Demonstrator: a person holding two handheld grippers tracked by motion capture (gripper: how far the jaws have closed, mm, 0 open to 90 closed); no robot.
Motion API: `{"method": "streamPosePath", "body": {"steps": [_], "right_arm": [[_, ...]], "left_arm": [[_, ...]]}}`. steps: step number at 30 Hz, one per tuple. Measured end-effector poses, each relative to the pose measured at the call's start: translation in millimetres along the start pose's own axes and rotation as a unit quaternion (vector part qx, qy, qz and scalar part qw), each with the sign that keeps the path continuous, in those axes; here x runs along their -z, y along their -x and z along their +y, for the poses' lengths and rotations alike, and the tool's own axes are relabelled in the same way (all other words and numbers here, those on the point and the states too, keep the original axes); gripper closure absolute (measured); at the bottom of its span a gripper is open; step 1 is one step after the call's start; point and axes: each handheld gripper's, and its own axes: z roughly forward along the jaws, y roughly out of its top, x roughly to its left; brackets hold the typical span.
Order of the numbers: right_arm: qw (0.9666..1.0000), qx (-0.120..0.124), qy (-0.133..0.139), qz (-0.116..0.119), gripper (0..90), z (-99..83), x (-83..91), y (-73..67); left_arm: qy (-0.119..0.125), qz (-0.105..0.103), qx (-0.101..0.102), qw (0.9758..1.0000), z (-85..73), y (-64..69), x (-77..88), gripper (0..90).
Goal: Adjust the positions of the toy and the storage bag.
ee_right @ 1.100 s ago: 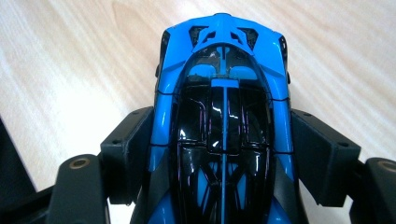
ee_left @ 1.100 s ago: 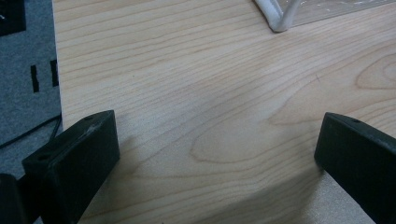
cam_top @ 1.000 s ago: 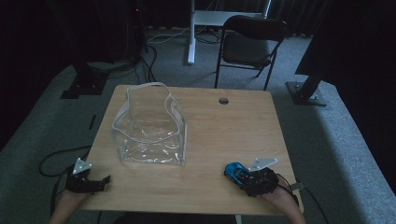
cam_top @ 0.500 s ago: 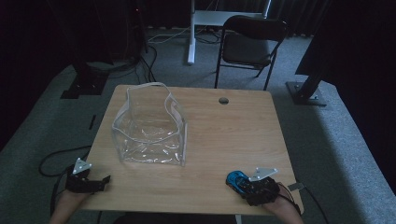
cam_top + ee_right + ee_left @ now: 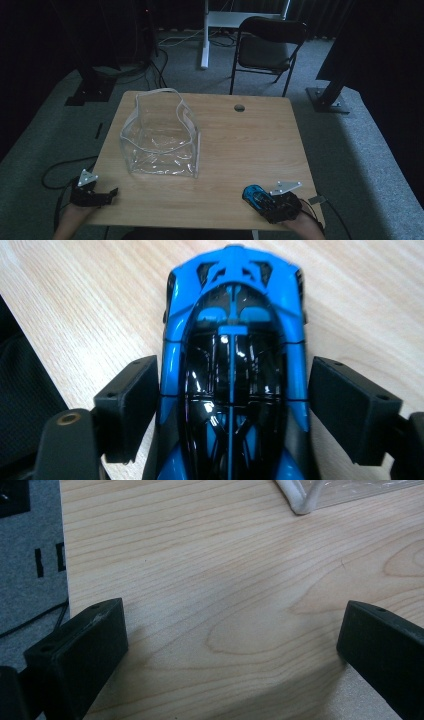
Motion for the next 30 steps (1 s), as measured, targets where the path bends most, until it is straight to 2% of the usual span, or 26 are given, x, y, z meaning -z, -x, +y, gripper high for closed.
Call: {"method": "streamPosePath", "body": {"steps": [4, 8, 14, 20, 30], "right_arm": [[0.9997, -0.012, 0.019, -0.003, 18.4, 6.6, 9.2, 2.4], [0.9994, -0.022, 0.025, -0.002, 15.2, 15.8, 12.5, 4.4], [0.9984, -0.026, 0.05, -0.006, 12.8, 38.5, 17.7, 5.9], [0.9965, -0.009, 0.083, -0.004, 13.0, 72.0, 21.6, -0.4], [0.9926, 0.026, 0.117, 0.022, 13.6, 132.9, 10.0, -19.6]], "left_arm": [[0.0, -0.001, -0.001, 1.0, 0.0, -0.1, 0.1, 0.4], [-0.004, -0.003, -0.004, 1.0, 0.5, -0.8, 0.6, 0.3], [-0.009, -0.004, -0.005, 0.9999, 5.8, 0.4, -0.2, 0.3], [0.026, -0.027, -0.001, 0.9993, 19.1, 2.0, 3.2, 0.3], [0.032, -0.048, -0.019, 0.9981, 44.2, 8.6, -3.5, 0.4]]}}
